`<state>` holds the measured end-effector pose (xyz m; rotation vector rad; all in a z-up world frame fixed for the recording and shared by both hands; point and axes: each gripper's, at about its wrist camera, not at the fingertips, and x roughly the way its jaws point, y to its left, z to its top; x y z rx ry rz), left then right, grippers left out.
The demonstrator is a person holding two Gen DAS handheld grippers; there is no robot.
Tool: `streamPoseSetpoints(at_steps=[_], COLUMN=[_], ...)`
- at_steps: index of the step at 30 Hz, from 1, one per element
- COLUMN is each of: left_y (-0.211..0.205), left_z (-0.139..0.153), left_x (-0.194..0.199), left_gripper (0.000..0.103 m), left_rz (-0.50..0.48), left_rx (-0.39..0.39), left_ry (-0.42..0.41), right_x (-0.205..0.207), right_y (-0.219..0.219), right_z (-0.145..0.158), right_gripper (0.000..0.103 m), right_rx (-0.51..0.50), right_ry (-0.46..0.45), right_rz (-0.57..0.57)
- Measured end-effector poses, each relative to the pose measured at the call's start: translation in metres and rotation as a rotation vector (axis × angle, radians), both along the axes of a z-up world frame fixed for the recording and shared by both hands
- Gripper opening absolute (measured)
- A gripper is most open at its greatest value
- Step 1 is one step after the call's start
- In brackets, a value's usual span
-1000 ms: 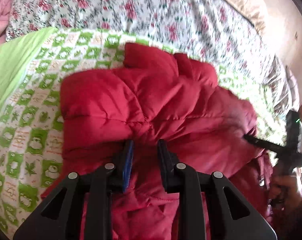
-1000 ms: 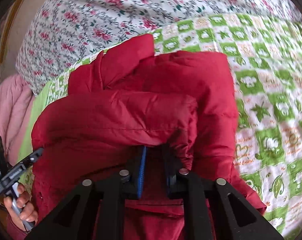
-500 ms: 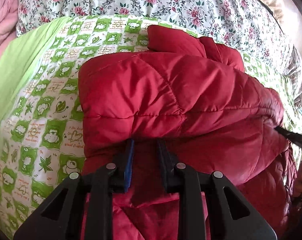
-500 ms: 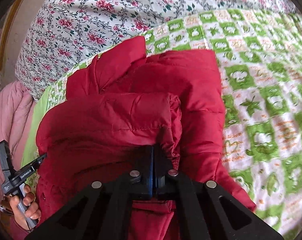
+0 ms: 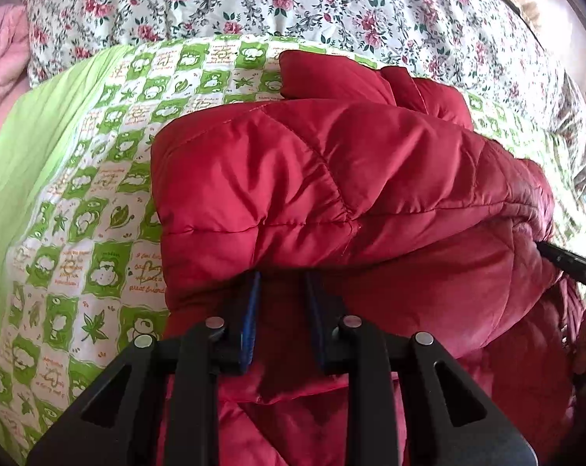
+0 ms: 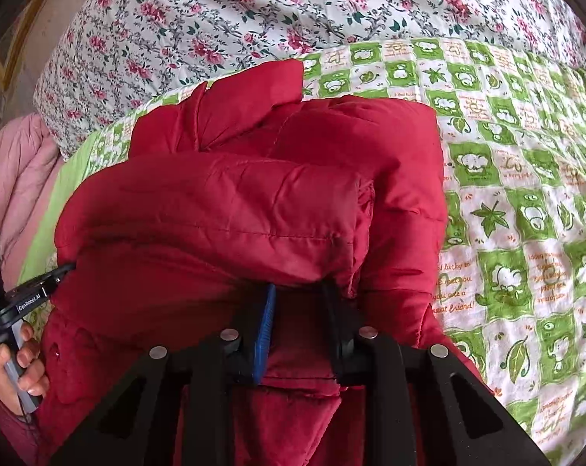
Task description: Fold large clothes
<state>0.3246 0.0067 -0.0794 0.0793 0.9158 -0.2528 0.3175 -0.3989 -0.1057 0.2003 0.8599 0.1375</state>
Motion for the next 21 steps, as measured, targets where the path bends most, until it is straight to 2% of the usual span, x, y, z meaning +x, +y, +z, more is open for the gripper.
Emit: streamPoseSetpoints(at_steps=[7, 11, 14, 18, 21], left_y=[0.006, 0.02, 0.033, 0.048, 0.059], left_z=[0.008, 0.026, 0.035, 0.034, 0.031], left_x=[-0.004, -0.024, -0.044, -0.066, -0.078], left_gripper=[0.024, 0.025, 0.027, 0.032, 0.032], left_rz=[0.004, -0.001, 0.009, 0.025, 0.049], left_rx=[-0.026, -0.073, -0.088, -0.084, -0.102], left_ry=[0.022, 0.039, 0.034, 0.031, 0.039], right_x=[0.001, 0.003, 0.004, -0.005, -0.016], right_y=[0.001, 0.005, 0.001, -0.003, -0.003], right_z=[-0.004, -0.002, -0.002, 0.008, 0.015], right_gripper=[0.023, 0.023, 0.023, 0.025, 0.027], right_rx=[-0.018, -0.061, -0.03, -0.006, -0.01], right_ry=[0.003, -0.014, -0.01, -0.023, -0.029], right_rz=[0.011, 0.044, 0.036, 0.021, 0.019])
